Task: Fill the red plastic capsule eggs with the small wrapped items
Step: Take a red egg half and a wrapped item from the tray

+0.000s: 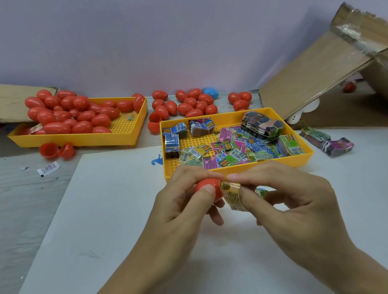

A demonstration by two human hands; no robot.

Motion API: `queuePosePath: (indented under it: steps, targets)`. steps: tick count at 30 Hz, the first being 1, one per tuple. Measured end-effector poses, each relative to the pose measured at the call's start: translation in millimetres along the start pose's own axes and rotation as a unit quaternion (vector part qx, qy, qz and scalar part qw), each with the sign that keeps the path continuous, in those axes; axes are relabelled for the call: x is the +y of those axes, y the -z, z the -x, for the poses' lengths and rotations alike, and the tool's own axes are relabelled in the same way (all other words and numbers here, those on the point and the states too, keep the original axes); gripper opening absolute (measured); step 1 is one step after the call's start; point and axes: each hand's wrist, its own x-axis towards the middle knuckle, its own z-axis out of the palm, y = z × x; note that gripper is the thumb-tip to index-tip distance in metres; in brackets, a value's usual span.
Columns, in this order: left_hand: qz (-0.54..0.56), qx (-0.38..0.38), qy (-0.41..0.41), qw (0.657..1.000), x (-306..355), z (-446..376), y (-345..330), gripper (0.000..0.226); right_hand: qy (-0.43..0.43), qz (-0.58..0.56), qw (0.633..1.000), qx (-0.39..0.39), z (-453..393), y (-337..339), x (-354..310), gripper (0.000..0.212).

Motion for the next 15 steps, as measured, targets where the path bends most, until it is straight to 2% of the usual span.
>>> queuePosePath:
  steps: [3,7,10,15]
  targets:
    - [-0.014,0.007,0.004,1.000,0.4,0.5,-0.6,0.027,0.001,0.010,1.000,-0.007,0.3,0.3,1.5,0.015]
    - [0.030,0.026,0.009,0.999,1.7,0.0,-0.2,0.029,0.011,0.020,1.000,-0.008,0.6,0.0,1.8,0.016]
    - [0.011,0.025,0.003,1.000,0.8,-0.8,2.4,0.024,0.022,0.032,0.999,-0.007,-0.5,0.8,1.1,0.017]
    - [0.030,0.037,-0.001,0.999,0.4,-1.4,1.0,0.028,0.044,0.076,0.996,-0.007,-1.6,3.1,0.3,0.018]
